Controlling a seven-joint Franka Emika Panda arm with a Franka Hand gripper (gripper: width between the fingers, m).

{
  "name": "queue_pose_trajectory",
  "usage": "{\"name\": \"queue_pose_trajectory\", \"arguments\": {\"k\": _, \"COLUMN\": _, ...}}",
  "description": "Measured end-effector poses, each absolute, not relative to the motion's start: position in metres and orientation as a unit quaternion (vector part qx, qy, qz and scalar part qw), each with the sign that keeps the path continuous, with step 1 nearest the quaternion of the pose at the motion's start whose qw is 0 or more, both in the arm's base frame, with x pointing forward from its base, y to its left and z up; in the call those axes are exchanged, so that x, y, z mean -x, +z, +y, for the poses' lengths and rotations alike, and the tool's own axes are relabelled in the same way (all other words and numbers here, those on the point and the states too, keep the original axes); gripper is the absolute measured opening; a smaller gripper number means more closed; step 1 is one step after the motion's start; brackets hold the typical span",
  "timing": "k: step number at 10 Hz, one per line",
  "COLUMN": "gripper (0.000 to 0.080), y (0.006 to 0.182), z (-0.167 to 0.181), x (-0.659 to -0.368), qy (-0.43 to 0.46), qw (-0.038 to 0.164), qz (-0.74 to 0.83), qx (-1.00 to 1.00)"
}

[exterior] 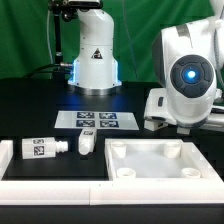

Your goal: Assemble one leg

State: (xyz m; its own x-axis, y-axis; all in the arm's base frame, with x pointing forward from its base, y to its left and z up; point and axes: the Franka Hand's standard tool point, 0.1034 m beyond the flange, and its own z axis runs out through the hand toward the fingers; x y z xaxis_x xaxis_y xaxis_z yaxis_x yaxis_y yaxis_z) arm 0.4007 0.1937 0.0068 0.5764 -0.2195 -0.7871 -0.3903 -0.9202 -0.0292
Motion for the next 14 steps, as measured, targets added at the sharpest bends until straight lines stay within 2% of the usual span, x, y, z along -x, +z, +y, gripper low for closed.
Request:
{"name": "queue_pose_trajectory", "arguments": {"k": 1, "gripper": 0.0329, "y": 0.007, "z": 0.194, "x": -0.401, "qy": 0.427, "qw": 0.100, "qz": 0.173, "qx": 0.882}}
{"name": "queue_pose_trajectory", "arguments": {"k": 2, "gripper": 0.0287, "y": 0.007, "z": 0.194, "x": -0.401, "qy": 0.426, "qw": 0.100, "qz": 0.173, "qx": 0.882}}
{"name": "queue_pose_trajectory", "arguments": {"k": 4, "gripper": 0.0287, "y": 0.013, "z": 0.187, "x": -0.407, "qy": 0.421, "qw": 0.105, "qz": 0.171, "qx": 0.885}}
{"name": "queue_pose_trajectory", "arguments": {"k": 5, "gripper": 0.0287, "y": 0.026, "z": 0.174, "x": -0.417, "qy": 0.413, "qw": 0.115, "qz": 0.170, "qx": 0.887}}
{"name": "queue_pose_trajectory", "arguments": {"k": 7, "gripper": 0.0287, "y": 0.071, "z": 0.144, "x": -0.448, "qy": 0.378, "qw": 0.136, "qz": 0.176, "qx": 0.899}}
{"name": "queue_pose_trajectory", "arguments": {"k": 9, "gripper": 0.0288, "y": 0.114, "z": 0.093, "x": -0.478, "qy": 0.314, "qw": 0.162, "qz": 0.184, "qx": 0.917}}
{"name": "queue_pose_trajectory", "arguments": {"k": 11, "gripper": 0.0288, "y": 0.142, "z": 0.087, "x": -0.492, "qy": 0.252, "qw": 0.147, "qz": 0.193, "qx": 0.937}}
{"name": "queue_pose_trajectory", "arguments": {"k": 12, "gripper": 0.0288, "y": 0.134, "z": 0.103, "x": -0.492, "qy": 0.201, "qw": 0.131, "qz": 0.201, "qx": 0.950}}
{"name": "queue_pose_trajectory", "arguments": {"k": 14, "gripper": 0.0288, "y": 0.137, "z": 0.108, "x": -0.493, "qy": 0.140, "qw": 0.124, "qz": 0.197, "qx": 0.962}}
